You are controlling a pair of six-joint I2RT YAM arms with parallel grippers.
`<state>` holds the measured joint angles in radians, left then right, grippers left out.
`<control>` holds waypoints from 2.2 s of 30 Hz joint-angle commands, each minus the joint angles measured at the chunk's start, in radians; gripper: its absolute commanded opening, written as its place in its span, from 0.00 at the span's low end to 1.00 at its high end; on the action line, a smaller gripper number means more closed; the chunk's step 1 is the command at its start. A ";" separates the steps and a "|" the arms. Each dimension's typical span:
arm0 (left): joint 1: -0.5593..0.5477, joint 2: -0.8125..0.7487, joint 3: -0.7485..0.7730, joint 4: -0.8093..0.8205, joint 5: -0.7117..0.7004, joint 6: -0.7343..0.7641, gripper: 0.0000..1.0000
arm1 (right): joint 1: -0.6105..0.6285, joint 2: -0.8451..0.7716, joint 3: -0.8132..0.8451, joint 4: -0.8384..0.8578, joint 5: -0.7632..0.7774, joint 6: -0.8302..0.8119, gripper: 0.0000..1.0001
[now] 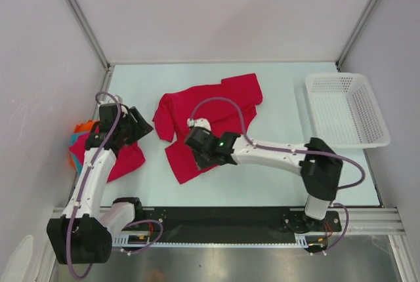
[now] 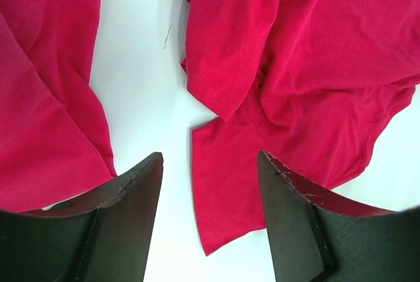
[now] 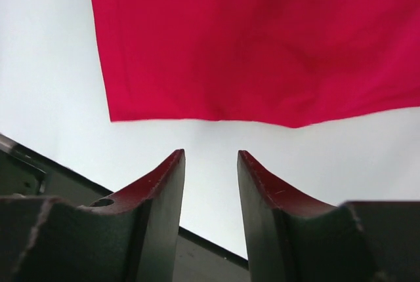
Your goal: Fold and stack the t-shirts
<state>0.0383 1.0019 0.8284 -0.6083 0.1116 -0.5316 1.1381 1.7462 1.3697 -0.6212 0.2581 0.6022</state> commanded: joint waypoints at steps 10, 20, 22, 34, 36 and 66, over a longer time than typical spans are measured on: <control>0.075 -0.082 0.008 0.004 0.031 0.022 0.66 | 0.087 0.279 0.184 0.095 -0.155 0.011 0.47; 0.083 -0.074 0.003 0.021 0.048 0.021 0.66 | 0.124 0.400 0.275 0.103 -0.209 0.015 0.49; 0.089 -0.074 0.003 0.021 0.049 0.024 0.67 | 0.124 0.421 0.270 0.104 -0.214 0.016 0.49; 0.118 -0.077 0.008 0.019 0.077 0.038 0.67 | 0.100 0.418 0.167 0.100 -0.128 0.008 0.49; 0.121 -0.078 0.008 0.021 0.080 0.039 0.67 | 0.091 0.404 0.134 0.104 -0.117 0.005 0.47; 0.150 -0.091 -0.014 0.012 0.103 0.065 0.67 | 0.092 0.285 0.153 -0.020 0.049 -0.036 0.48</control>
<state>0.1699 0.9348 0.8135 -0.6083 0.1970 -0.4938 1.2076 2.0098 1.4639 -0.6167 0.2905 0.5655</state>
